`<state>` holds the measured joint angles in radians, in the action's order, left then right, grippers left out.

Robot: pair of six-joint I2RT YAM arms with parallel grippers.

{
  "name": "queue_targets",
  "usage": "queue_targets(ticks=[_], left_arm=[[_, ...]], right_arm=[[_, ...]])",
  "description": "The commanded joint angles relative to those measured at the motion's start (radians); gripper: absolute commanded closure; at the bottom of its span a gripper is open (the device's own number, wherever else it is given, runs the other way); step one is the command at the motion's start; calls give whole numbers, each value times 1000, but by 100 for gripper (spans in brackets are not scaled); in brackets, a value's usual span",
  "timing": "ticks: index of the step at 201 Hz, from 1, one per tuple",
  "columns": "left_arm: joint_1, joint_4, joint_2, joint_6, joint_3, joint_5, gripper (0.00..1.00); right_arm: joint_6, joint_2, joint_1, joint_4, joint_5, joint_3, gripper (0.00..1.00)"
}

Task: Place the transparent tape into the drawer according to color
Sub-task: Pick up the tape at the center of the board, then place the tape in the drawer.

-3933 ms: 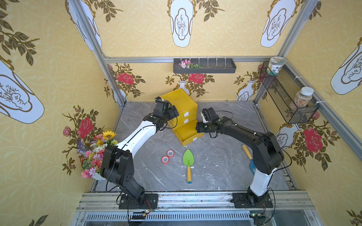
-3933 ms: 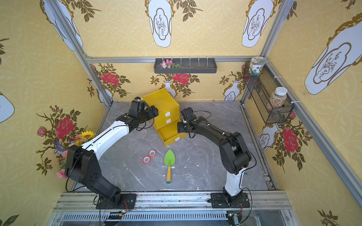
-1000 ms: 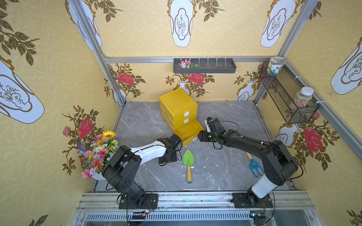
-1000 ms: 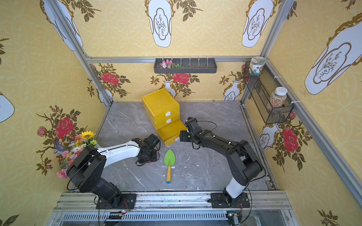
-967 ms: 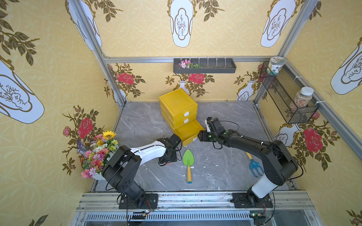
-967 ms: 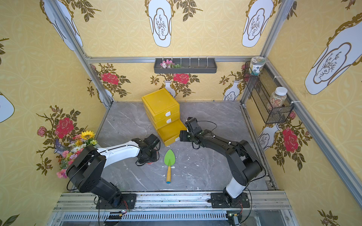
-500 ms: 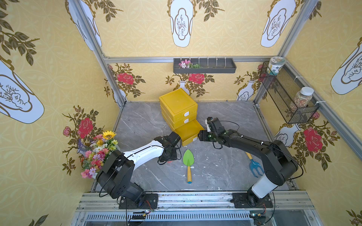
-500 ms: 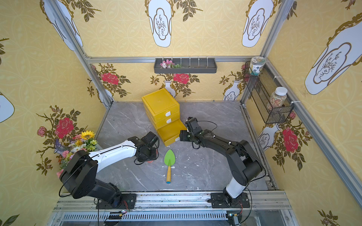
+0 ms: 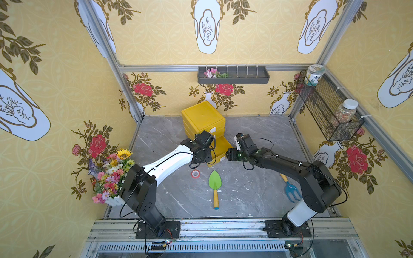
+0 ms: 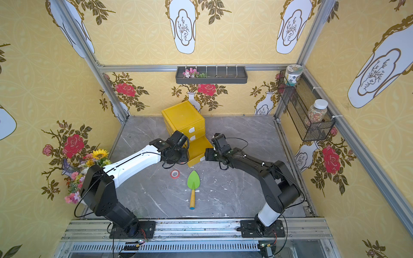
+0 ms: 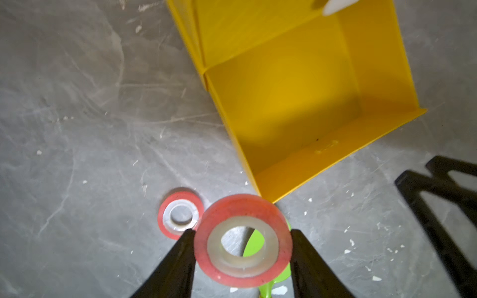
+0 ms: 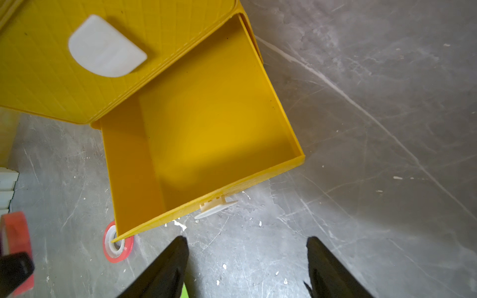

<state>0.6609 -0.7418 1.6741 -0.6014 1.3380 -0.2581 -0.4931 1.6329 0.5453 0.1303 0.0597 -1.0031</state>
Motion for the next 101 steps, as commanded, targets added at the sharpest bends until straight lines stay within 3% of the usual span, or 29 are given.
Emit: queue_targets(ticks=[1, 46, 101], left_arm=[[-1, 35, 60, 22, 77, -37, 43], [0, 83, 183, 18, 170, -52, 43], [0, 126, 261, 11, 168, -71, 42]], right_arm=[[1, -12, -2, -17, -6, 5, 24], [0, -30, -4, -19, -9, 20, 24], [1, -57, -8, -33, -5, 53, 24]])
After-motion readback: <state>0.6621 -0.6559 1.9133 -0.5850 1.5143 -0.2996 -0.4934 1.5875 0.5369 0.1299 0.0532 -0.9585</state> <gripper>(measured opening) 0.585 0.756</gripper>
